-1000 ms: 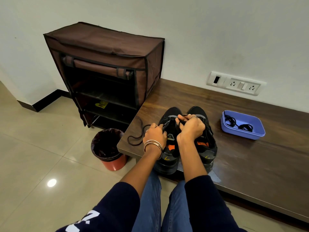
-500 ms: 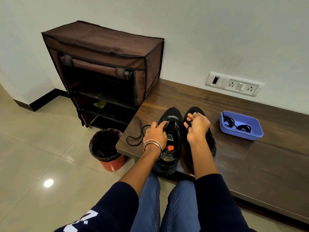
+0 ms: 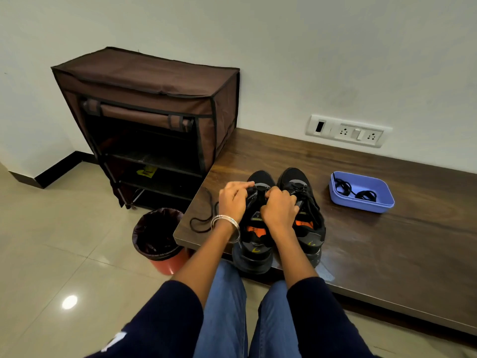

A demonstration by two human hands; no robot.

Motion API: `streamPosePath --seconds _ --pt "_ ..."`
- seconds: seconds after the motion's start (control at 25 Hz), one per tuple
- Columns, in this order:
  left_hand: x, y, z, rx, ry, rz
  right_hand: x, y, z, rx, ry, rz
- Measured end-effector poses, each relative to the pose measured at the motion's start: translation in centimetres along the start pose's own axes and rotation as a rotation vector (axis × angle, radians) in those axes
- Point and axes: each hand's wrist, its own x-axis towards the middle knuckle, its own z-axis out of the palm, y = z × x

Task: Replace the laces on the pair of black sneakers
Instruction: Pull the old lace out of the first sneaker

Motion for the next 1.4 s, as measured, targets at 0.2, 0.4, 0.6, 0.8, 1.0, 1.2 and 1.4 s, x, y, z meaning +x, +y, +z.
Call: streamPosePath --seconds 0.2,0.4,0.6,0.8,1.0,1.2,1.4 --pt "3.6 2.5 0.9 0.683 -0.250 0.145 0.4 0.7 1.6 0.086 0.017 -0.049" --pt "3.9 2.2 3.0 0.981 -0.240 0.205 0.2 1.2 3.2 0.190 0.134 -0.037" --pt "3.8 2.3 4.0 1.141 -0.266 0.325 0.0 1.1 3.2 0.181 0.115 -0.032" --pt "4.3 1.2 3.4 0.899 -0.066 0.063 -0.2 1.0 2.8 0.130 0.068 -0.033" --pt "4.0 0.2 2.2 0.319 0.035 -0.144 -0.4 0.8 2.6 0.148 0.068 0.005" --pt "5.0 1.1 1.7 0.838 -0.334 0.314 -0.4 0.9 2.4 0.140 0.030 0.031" --pt "5.2 3.1 2.8 1.023 -0.333 0.194 -0.5 1.1 2.3 0.154 0.046 0.033"
